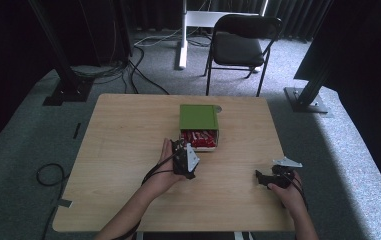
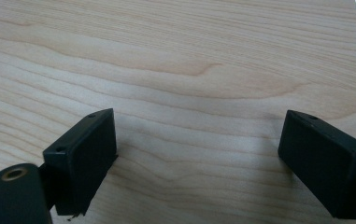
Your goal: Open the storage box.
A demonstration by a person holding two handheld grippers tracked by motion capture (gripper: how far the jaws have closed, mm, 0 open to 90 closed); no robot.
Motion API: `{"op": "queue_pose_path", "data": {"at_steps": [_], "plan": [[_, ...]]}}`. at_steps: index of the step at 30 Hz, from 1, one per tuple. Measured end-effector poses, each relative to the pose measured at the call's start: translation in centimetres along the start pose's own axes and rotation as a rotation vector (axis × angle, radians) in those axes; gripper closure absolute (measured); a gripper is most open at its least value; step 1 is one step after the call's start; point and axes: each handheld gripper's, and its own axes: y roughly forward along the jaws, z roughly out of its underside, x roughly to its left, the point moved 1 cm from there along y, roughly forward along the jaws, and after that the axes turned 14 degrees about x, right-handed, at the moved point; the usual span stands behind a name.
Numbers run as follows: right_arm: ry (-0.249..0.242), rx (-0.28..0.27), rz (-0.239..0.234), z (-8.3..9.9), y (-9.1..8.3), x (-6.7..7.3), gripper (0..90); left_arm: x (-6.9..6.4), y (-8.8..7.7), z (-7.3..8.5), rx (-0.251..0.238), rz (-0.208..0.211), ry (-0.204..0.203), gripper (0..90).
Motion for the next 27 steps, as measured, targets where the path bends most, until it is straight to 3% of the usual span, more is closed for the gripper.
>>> {"op": "queue_pose_path", "data": {"at_steps": [4, 8, 12, 14, 19, 21, 25, 27], "plan": [[0.0, 0.0, 0.0, 0.0, 0.0, 0.0, 10.9, -0.3, 0.3, -0.2, 0.008, -0.03, 0.041, 15.0], [0.001, 0.0, 0.0, 0.0, 0.0, 0.0, 10.9, -0.7, 0.7, -0.3, 0.005, -0.063, 0.112, 18.8], [0.001, 0.0, 0.0, 0.0, 0.0, 0.0, 10.9, -1.1, 1.0, -0.2, 0.019, -0.058, 0.13, 24.3], [0.001, 0.0, 0.0, 0.0, 0.0, 0.0, 10.9, -1.3, 1.3, -0.1, 0.015, -0.069, 0.176, 28.9], [0.001, 0.0, 0.0, 0.0, 0.0, 0.0, 10.9, -1.5, 2.2, -0.2, 0.011, -0.049, 0.22, 30.3], [0.0, 0.0, 0.0, 0.0, 0.0, 0.0, 10.9, -1.3, 2.4, -0.2, 0.005, -0.06, 0.24, 32.8], [0.001, 0.001, 0.0, 0.0, 0.0, 0.0, 10.9, -1.1, 2.7, -0.4, 0.025, -0.064, 0.244, 34.7], [0.001, 0.001, 0.0, 0.0, 0.0, 0.0, 10.9, -1.1, 2.7, -0.5, 0.041, -0.082, 0.276, 34.9]]}}
